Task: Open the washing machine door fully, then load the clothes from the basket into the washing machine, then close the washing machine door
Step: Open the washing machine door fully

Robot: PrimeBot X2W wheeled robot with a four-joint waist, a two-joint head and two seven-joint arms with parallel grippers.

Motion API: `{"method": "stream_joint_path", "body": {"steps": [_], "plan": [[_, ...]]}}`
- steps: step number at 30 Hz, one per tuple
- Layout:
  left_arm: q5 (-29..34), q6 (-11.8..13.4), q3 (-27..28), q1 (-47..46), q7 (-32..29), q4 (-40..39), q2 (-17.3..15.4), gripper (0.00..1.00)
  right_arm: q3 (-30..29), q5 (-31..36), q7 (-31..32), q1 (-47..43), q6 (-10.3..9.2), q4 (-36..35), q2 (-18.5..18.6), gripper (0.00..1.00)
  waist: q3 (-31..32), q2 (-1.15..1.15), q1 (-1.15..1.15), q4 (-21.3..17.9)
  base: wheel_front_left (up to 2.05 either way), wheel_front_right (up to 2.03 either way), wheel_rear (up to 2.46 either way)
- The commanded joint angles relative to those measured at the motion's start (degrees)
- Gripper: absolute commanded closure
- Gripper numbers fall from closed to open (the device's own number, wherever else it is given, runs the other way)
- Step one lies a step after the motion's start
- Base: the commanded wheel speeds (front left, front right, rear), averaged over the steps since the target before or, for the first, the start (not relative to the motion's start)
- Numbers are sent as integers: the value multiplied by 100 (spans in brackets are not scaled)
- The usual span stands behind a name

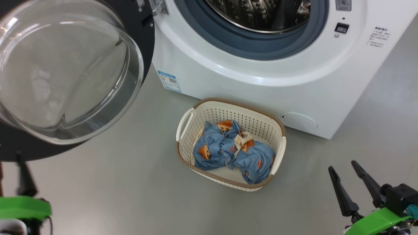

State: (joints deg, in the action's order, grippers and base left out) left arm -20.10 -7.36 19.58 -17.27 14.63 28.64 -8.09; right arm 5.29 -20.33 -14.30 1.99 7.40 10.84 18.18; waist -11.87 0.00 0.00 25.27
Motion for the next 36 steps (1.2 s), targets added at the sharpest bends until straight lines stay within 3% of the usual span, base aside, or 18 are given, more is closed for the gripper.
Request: {"method": "stream_joint_path", "body": {"steps": [1,13,36], "plan": [[-93,-11,28,191,37,-324,-218,0,113,-36,-70,-104,9,-111,32,0,158,0,0,-21,0,0,0],[-349,-12,-785,848,37,-935,-235,0,60,-32,-70,-197,9,-153,-61,0,391,0,0,-432,0,0,0],[-625,-13,-2018,1123,37,-1414,-507,0,-129,8,-70,-260,9,-276,-196,0,417,0,0,-2135,0,0,0]]}}
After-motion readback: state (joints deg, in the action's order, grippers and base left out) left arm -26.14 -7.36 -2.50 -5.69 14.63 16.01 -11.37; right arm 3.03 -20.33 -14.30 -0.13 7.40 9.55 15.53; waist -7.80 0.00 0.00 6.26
